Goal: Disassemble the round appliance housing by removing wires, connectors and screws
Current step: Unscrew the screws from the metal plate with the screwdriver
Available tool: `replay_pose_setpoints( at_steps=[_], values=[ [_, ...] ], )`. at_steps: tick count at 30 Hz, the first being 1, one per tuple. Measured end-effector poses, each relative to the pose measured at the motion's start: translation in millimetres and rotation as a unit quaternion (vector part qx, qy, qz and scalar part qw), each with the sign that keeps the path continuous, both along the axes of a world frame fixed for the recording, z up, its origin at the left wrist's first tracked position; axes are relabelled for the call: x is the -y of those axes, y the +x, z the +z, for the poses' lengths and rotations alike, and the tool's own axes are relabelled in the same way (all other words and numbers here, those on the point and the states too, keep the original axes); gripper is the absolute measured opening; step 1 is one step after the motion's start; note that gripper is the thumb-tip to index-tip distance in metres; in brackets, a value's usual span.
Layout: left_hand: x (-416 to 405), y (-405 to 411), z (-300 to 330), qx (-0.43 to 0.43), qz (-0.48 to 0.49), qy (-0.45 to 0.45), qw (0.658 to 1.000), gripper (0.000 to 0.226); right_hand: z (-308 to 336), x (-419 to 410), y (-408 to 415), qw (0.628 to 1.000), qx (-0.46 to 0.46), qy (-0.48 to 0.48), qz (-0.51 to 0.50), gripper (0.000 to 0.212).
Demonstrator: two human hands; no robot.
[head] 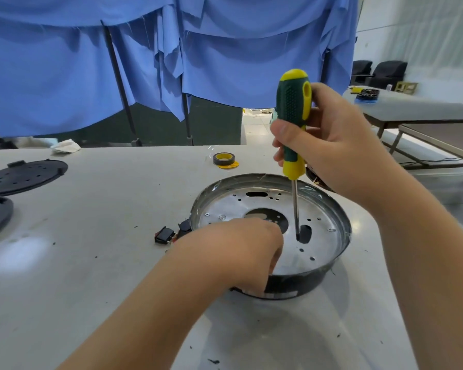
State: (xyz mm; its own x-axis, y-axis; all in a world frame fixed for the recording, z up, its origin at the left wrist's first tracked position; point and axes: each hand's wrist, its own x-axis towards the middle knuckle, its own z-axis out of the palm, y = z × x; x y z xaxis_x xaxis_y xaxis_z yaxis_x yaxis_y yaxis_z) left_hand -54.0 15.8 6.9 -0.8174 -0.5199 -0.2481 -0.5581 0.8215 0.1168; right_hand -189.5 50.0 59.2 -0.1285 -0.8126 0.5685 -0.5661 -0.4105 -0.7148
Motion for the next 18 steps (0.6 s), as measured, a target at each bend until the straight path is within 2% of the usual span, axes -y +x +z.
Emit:
replay_pose_setpoints(
  at_steps=[2,7,12,15,18],
  values=[
    [3,2,4,-0.021,0.001,0.015,1.0,0.023,3,-2,0,1.0,0.008,-0.018,-0.006,0.024],
    [10,8,9,-0.065,-0.011,0.023,0.998,0.017,11,-11,3,0.996,0.038,-0.085,-0.016,0.018],
    [15,9,10,-0.104,-0.015,0.03,0.994,0.018,18,-19,4,0.98,0.153,-0.124,0.023,0.017],
    [17,7,8,-0.114,-0.016,0.041,0.993,0.021,20,-22,3,0.971,0.206,-0.106,0.051,0.017],
    [18,4,4,-0.106,-0.015,0.056,0.993,0.024,15,-19,3,0.985,0.166,-0.019,0.044,0.017]
  ],
)
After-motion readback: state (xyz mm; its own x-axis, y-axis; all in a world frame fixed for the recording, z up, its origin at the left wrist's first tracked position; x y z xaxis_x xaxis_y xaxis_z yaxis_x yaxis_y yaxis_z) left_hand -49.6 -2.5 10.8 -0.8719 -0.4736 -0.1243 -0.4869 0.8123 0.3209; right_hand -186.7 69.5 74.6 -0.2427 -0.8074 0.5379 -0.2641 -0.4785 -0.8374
